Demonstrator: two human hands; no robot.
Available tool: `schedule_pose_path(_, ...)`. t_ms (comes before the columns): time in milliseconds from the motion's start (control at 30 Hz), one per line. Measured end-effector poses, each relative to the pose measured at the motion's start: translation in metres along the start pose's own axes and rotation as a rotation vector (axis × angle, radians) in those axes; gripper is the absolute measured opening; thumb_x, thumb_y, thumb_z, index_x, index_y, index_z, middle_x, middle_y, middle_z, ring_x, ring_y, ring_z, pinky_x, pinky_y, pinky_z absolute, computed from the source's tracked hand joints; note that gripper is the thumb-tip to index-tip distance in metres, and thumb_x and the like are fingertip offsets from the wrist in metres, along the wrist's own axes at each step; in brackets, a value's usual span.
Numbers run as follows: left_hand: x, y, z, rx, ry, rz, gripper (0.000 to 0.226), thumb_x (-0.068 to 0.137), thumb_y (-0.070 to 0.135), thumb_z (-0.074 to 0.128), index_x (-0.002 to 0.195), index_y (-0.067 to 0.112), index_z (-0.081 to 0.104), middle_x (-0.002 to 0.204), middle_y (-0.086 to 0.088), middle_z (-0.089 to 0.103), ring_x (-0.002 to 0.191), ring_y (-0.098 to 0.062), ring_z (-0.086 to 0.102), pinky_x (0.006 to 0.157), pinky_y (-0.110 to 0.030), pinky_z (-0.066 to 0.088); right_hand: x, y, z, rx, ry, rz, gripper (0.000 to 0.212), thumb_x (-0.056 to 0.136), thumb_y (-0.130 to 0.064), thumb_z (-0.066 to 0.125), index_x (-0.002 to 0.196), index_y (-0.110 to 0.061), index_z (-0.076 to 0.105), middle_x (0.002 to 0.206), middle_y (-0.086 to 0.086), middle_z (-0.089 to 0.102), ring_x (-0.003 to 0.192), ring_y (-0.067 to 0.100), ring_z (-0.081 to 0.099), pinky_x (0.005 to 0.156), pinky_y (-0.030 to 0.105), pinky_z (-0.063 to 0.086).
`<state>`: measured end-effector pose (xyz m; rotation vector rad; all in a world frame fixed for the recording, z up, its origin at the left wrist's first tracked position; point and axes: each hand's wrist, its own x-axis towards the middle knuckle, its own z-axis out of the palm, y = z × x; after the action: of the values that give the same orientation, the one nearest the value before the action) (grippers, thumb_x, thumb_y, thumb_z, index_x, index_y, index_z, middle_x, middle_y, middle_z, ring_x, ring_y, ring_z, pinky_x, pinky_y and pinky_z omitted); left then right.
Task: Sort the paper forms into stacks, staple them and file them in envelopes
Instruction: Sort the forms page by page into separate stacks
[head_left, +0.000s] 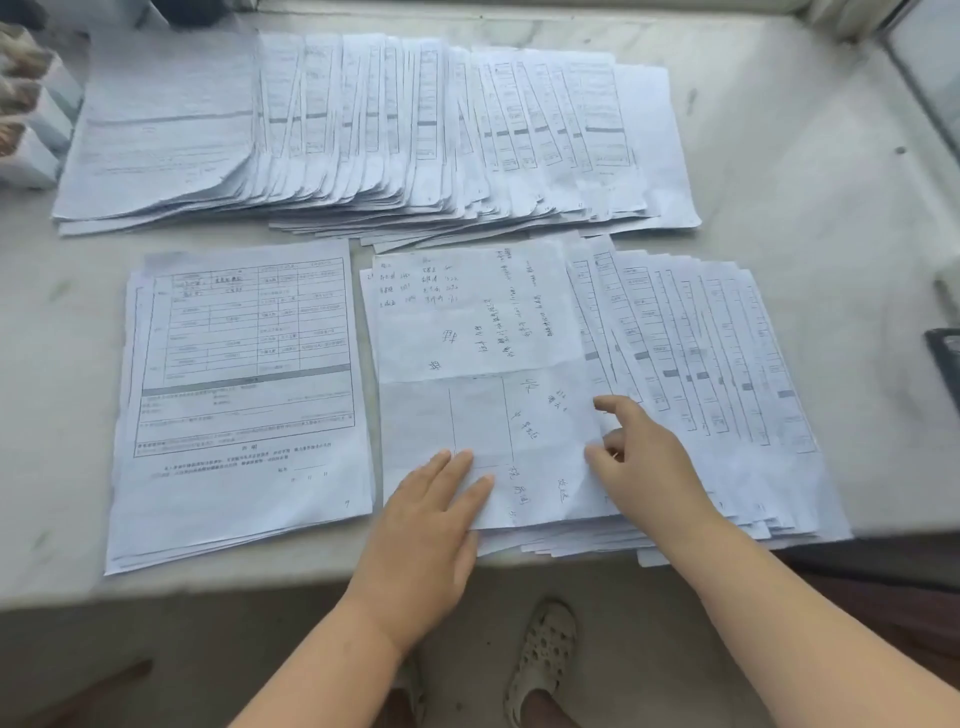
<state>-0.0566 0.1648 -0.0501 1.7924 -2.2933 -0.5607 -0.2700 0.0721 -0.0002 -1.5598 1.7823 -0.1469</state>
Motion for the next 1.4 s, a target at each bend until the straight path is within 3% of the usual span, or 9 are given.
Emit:
schedule_pose_path(167, 0.002, 0.01, -0.01, -0.031, -0.163, -0.067, 0.055, 0.083, 0.051, 0.046, 0.129, 0.024, 0.06, 0.145, -0.001, 0.049, 0.133, -0.024, 0.046, 0.11, -0.033, 0.027, -0.005, 0.002, -0.006, -0.495, 0.088, -0.109, 0.057, 0.09, -0.029, 0.061, 0.142, -0.024, 0.036, 0.113, -0.001, 0.058, 0.091, 0.022, 0.062, 0.066, 0.031, 0.046)
schedule_pose_path(333, -0.003, 0.015, -0.023, -0.148, -0.032, -0.06, 0.039, 0.086, 0.029, 0.056, 0.124, 0.02, 0.058, 0.136, -0.003, 0.054, 0.123, -0.021, 0.052, 0.106, -0.025, 0.034, -0.012, -0.036, 0.022, -0.083, 0.008, -0.483, 0.014, 0.088, -0.018, 0.066, 0.101, -0.023, 0.066, 0.096, -0.013, 0.061, 0.075, 0.007, 0.055, 0.069, 0.024, 0.042)
schedule_pose_path(467, -0.028, -0.015, -0.039, -0.286, 0.283, -0.259, 0.033, 0.087, 0.029, 0.052, 0.118, 0.018, 0.057, 0.126, -0.002, 0.057, 0.119, -0.017, 0.049, 0.106, -0.019, 0.032, -0.015, -0.081, 0.05, 0.222, -0.299, -0.311, 0.011, 0.091, -0.019, 0.06, 0.093, -0.028, 0.065, 0.086, -0.013, 0.067, 0.079, 0.008, 0.064, 0.078, 0.022, 0.051)
schedule_pose_path(600, -0.044, -0.07, -0.044, -0.192, 0.244, -0.347, 0.052, 0.08, 0.048, 0.056, 0.121, 0.015, 0.06, 0.135, -0.006, 0.054, 0.126, -0.022, 0.046, 0.109, -0.03, 0.032, -0.015, -0.107, 0.082, 0.27, -0.448, -0.165, 0.008, 0.091, -0.019, 0.06, 0.095, -0.025, 0.065, 0.087, -0.004, 0.069, 0.083, 0.015, 0.067, 0.079, 0.032, 0.054)
schedule_pose_path(767, -0.047, -0.106, -0.041, -0.183, 0.105, -0.355, 0.074, 0.079, 0.065, 0.042, 0.139, 0.023, 0.049, 0.153, 0.006, 0.027, 0.144, -0.017, 0.021, 0.118, -0.039, 0.014, 0.002, -0.116, 0.105, -0.43, -0.164, -0.69, 0.058, 0.091, -0.044, 0.06, 0.145, -0.038, 0.039, 0.16, -0.002, 0.02, 0.146, 0.018, 0.019, 0.119, 0.036, 0.004)
schedule_pose_path(867, -0.051, -0.119, -0.04, -0.227, 0.132, -0.3, 0.08, 0.074, 0.068, 0.046, 0.139, 0.022, 0.05, 0.153, 0.006, 0.028, 0.142, -0.009, 0.02, 0.118, -0.033, 0.014, 0.025, -0.124, 0.111, -0.636, -0.241, -0.75, 0.073, 0.09, -0.058, 0.053, 0.15, -0.049, 0.012, 0.162, -0.007, -0.019, 0.149, 0.014, -0.016, 0.116, 0.041, -0.018)
schedule_pose_path(1100, -0.054, -0.141, -0.05, -0.297, 0.145, -0.223, 0.064, 0.074, 0.061, 0.051, 0.127, 0.027, 0.063, 0.143, 0.014, 0.045, 0.132, 0.0, 0.036, 0.108, -0.003, 0.012, 0.043, -0.125, 0.13, -0.557, -0.23, -0.683, 0.066, 0.081, -0.07, 0.053, 0.142, -0.051, 0.033, 0.163, -0.01, -0.001, 0.15, 0.013, -0.007, 0.116, 0.043, -0.018)
schedule_pose_path(1267, -0.052, -0.154, -0.059, -0.546, 0.207, -0.276, 0.042, 0.084, 0.057, 0.047, 0.102, 0.031, 0.074, 0.122, 0.022, 0.063, 0.116, 0.005, 0.054, 0.1, -0.015, 0.04, 0.035, -0.123, 0.136, -0.326, -0.023, -0.662, 0.082, 0.067, -0.078, 0.044, 0.135, -0.032, 0.042, 0.155, -0.002, 0.031, 0.143, 0.017, 0.028, 0.119, 0.042, -0.004)
schedule_pose_path(1400, -0.045, -0.149, -0.064, -0.78, 0.421, -0.459, 0.034, 0.089, 0.051, 0.049, 0.059, 0.035, 0.052, 0.058, 0.016, 0.048, 0.058, -0.001, 0.043, 0.056, -0.014, 0.033, 0.038, -0.111, 0.129, -0.411, -0.059, -0.738, 0.071, 0.064, -0.077, 0.049, 0.123, -0.04, 0.04, 0.158, -0.002, 0.024, 0.147, 0.019, 0.019, 0.119, 0.039, -0.008)
